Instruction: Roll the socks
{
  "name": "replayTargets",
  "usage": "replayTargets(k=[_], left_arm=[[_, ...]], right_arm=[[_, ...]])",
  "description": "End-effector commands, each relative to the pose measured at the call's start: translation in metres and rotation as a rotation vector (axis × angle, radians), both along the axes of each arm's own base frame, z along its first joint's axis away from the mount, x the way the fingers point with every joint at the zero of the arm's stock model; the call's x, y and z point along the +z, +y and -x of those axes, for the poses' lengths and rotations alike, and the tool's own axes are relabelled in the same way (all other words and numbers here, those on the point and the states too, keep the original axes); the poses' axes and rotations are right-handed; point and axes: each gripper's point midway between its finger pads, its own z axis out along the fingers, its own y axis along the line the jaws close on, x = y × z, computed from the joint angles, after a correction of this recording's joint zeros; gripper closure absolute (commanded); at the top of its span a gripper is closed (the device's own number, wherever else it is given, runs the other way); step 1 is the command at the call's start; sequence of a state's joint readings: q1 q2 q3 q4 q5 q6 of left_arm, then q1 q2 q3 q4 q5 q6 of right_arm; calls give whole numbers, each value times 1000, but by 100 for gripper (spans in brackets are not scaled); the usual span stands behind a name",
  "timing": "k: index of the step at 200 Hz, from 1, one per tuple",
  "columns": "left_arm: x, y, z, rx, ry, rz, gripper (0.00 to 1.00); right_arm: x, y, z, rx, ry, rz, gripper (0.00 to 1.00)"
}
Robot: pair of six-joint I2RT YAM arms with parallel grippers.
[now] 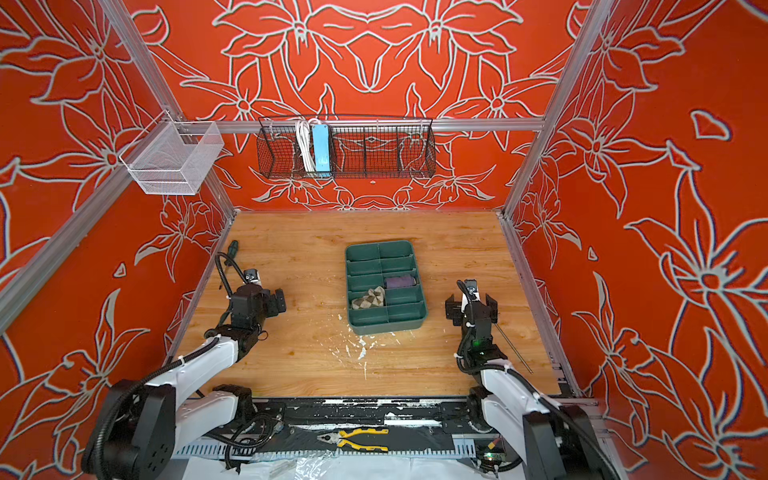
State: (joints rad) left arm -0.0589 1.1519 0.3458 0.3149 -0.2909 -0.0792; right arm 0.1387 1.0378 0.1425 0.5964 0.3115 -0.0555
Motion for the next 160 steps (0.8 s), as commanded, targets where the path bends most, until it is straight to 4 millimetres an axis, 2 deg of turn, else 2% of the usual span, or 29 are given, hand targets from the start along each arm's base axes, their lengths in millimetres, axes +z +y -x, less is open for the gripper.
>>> replayTargets(k=[1, 21, 33, 44, 71, 160], left_arm=[[23, -21, -25, -167, -109, 7, 2], [11, -41, -26, -298, -115, 13, 2], [3, -37, -29, -279, -94, 25, 2], [-2, -40, -32, -309, -120, 34, 2], [-6, -20, -39, -247, -62, 140, 2], [-4, -20, -39, -245, -65, 138, 2]], right_arm=[[32, 10, -33, 35, -119, -51, 2], [17, 22, -50, 105, -65, -43, 2], [7, 34, -58, 176, -55, -47, 2], [-3, 32, -57, 189, -22, -72, 2], [-4, 27, -61, 179, -9, -90, 2], [-3, 25, -62, 170, -12, -93, 2]])
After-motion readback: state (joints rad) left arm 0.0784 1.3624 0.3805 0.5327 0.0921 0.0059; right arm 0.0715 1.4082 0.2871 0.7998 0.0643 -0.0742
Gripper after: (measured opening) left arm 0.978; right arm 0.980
